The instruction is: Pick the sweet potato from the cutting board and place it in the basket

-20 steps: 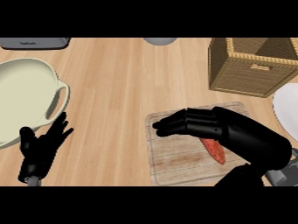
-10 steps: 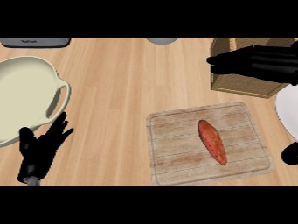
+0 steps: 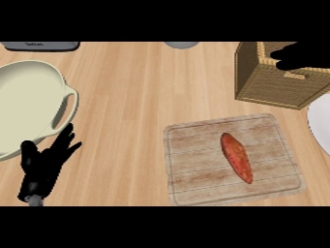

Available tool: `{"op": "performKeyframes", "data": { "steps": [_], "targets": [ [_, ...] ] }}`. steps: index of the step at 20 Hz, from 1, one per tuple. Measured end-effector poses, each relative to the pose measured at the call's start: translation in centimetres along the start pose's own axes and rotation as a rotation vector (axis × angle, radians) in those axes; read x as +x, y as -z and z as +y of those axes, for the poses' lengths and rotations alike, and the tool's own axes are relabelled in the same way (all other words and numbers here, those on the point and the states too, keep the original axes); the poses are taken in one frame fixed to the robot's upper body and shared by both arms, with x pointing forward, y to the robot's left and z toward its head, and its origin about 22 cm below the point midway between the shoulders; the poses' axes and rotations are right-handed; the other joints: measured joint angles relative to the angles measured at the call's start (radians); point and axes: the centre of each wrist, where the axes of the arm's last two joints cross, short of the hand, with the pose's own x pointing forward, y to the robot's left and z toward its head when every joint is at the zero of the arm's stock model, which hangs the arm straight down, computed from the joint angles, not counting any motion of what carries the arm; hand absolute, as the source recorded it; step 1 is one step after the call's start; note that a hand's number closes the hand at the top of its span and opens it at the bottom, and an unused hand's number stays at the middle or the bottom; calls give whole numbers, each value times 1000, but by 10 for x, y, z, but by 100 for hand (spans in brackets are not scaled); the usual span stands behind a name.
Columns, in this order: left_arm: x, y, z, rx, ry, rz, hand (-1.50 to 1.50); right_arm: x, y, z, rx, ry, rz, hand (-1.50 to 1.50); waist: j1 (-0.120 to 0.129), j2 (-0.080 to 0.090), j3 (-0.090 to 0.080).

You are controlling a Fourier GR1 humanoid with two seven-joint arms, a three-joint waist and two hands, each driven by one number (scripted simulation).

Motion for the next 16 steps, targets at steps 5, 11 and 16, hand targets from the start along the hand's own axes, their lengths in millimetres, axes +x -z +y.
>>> {"op": "performKeyframes", "data": {
  "steps": [5, 11, 16],
  "targets": [
    [-2, 0, -3, 14, 0, 3, 0, -7, 0, -1, 18, -10, 26, -150, 0, 0, 3],
    [-3, -3, -1, 12, -8, 1, 0, -17, 11, 18, 38, 22, 16, -150, -7, -2, 3],
    [-3, -4, 1, 13, -14, 3, 0, -25, 34, 47, 55, 51, -13, -150, -8, -2, 3]
  ]
}}
